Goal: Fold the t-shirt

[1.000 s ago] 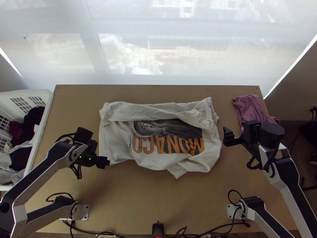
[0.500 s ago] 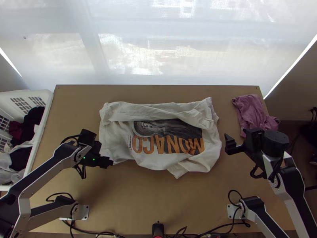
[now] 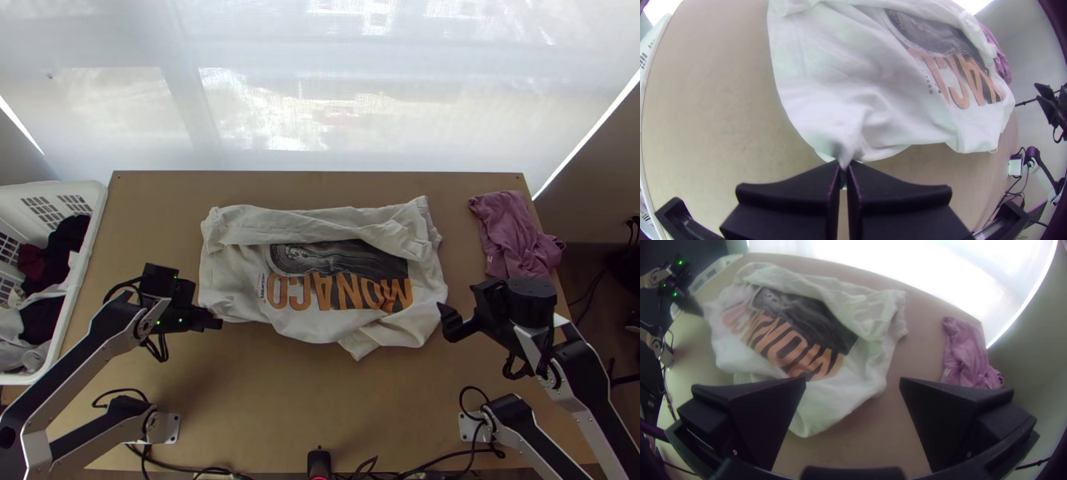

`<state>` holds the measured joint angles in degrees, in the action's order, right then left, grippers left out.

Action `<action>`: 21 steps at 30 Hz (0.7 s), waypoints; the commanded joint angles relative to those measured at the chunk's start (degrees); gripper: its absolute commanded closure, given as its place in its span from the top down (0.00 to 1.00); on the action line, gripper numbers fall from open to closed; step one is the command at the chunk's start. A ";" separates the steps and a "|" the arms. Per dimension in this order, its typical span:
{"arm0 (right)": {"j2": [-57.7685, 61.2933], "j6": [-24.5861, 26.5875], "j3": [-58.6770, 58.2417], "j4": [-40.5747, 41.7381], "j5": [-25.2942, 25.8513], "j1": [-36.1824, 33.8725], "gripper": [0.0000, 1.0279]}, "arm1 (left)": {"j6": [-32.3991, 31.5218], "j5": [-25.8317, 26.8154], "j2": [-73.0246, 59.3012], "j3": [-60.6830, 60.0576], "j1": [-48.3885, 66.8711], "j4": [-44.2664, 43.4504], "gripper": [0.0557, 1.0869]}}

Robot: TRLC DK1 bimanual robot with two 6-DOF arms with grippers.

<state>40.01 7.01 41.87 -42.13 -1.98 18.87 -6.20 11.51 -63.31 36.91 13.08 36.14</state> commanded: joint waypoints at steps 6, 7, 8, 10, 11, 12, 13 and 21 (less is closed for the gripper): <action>5.08 3.89 -1.44 -3.84 -0.22 18.13 0.95 | 0.22 0.01 6.36 0.62 -2.97 -2.30 0.03; 5.96 4.07 -1.35 -3.22 -0.22 19.27 0.95 | 0.31 0.01 6.36 0.71 -3.24 -2.30 0.03; 7.10 4.16 -1.09 -2.52 -0.31 20.33 0.95 | 0.31 0.01 6.36 0.62 -3.59 -2.30 0.03; 9.21 4.16 -0.38 -1.11 -0.31 22.44 0.95 | 0.31 0.01 6.36 0.27 -3.76 -2.39 0.03; 10.26 4.16 0.06 -0.50 -0.31 23.49 0.95 | 0.31 0.01 6.36 0.10 -3.76 -2.39 0.03; 11.58 4.24 0.50 0.03 -0.31 24.81 0.95 | 0.31 0.01 6.36 -0.08 -3.76 -2.57 0.03; 12.55 4.42 0.85 0.12 -0.31 26.21 0.95 | 0.31 0.01 6.27 -0.26 -3.76 -2.74 0.03; 19.14 5.12 -0.73 3.72 -0.31 36.50 0.93 | 0.22 0.09 6.27 -0.08 -5.43 -3.27 0.03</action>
<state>53.76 11.68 42.26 -41.54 -2.26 47.37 -5.96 11.53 -57.34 36.82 9.06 33.26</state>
